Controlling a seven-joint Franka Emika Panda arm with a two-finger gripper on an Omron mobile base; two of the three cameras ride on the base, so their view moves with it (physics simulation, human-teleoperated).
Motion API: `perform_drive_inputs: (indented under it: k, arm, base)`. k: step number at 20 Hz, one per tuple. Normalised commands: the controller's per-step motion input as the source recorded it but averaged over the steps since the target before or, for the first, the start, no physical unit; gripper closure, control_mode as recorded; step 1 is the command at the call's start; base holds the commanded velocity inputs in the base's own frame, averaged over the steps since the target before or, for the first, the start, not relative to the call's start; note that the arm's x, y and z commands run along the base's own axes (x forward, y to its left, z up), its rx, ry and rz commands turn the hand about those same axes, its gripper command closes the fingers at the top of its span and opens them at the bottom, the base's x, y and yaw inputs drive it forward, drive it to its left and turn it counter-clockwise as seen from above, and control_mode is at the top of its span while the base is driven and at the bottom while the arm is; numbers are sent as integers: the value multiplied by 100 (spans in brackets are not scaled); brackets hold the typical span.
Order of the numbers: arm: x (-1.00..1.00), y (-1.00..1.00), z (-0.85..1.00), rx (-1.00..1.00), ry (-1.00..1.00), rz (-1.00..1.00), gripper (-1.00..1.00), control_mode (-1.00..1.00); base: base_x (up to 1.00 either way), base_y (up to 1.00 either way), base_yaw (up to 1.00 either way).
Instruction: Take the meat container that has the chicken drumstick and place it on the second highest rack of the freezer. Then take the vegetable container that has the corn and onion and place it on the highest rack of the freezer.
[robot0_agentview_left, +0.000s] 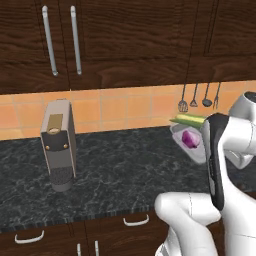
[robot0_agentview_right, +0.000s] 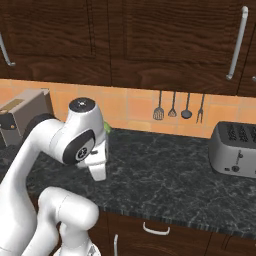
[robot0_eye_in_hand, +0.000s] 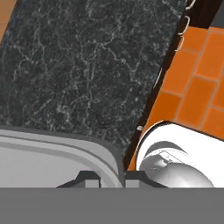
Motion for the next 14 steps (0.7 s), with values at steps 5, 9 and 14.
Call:
perform_drive_inputs:
  k: [5, 9, 14]
  arm:
    - [-72, 0, 2, 0, 0, 6, 100, 100]
    - [0, 0, 0, 0, 0, 0, 100, 100]
    - [0, 0, 0, 0, 0, 0, 100, 100]
  base:
    - [-20, 0, 0]
    - [-100, -35, -3]
    - [-73, -93, -36]
